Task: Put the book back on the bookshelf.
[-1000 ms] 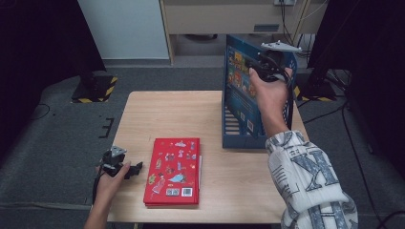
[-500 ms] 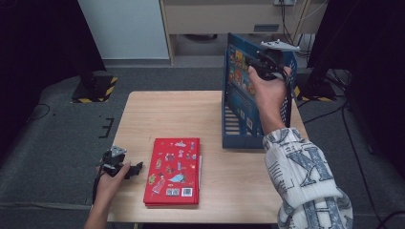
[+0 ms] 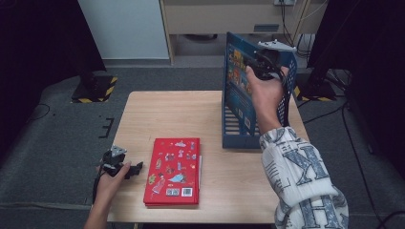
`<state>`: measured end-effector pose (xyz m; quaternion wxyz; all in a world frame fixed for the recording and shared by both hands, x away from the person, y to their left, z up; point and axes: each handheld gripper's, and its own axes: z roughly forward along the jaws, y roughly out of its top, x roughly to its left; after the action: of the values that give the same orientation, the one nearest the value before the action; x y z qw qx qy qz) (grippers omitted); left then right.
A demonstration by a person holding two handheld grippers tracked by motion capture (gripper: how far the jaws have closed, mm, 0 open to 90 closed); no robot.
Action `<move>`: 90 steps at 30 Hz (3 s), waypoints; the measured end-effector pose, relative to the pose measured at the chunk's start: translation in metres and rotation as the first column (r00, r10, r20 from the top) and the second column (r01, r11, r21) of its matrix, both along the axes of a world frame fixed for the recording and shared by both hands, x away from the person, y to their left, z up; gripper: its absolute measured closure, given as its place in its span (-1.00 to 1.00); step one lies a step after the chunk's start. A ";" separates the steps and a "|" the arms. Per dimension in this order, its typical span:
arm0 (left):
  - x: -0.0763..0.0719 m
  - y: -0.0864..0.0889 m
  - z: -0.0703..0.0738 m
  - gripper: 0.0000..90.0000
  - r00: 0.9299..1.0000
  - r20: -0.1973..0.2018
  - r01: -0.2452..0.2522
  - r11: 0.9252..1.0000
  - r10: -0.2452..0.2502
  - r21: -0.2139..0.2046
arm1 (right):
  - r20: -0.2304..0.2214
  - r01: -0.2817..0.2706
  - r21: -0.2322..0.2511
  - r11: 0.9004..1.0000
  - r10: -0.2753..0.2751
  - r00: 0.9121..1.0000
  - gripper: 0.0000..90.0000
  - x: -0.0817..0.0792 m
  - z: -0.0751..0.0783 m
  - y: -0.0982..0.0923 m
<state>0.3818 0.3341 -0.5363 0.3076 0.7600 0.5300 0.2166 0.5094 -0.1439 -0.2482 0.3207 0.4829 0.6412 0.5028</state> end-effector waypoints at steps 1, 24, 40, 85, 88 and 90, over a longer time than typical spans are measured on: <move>0.000 0.000 0.000 -1.00 1.000 0.000 0.000 1.000 0.000 0.000 | 0.007 0.004 -0.004 1.000 -0.004 1.000 0.83 0.000 0.000 0.001; 0.000 0.000 0.000 -1.00 1.000 0.002 0.004 1.000 -0.004 -0.001 | 0.061 0.045 0.018 0.999 -0.046 0.997 0.83 0.004 -0.021 0.009; 0.001 -0.001 0.000 -1.00 1.000 0.003 0.011 1.000 -0.011 0.000 | 0.103 0.055 0.057 0.997 -0.061 0.993 0.83 0.007 -0.039 0.008; 0.001 -0.002 0.000 -1.00 1.000 -0.002 0.020 1.000 -0.020 0.002 | -0.012 0.046 -0.008 0.999 -0.046 0.999 0.80 0.003 -0.085 0.008; 0.001 -0.002 0.000 -1.00 1.000 -0.002 0.020 1.000 -0.020 0.002 | -0.035 0.042 -0.011 0.999 -0.042 0.998 0.80 0.000 -0.086 0.005; 0.001 -0.002 0.000 -1.00 1.000 -0.002 0.020 1.000 -0.020 0.003 | -0.044 0.038 -0.010 0.999 -0.038 0.998 0.80 -0.001 -0.087 0.002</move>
<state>0.3829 0.3318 -0.5364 0.3083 0.7660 0.5221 0.2135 0.5082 -0.1417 -0.3349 0.3182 0.5046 0.6412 0.4826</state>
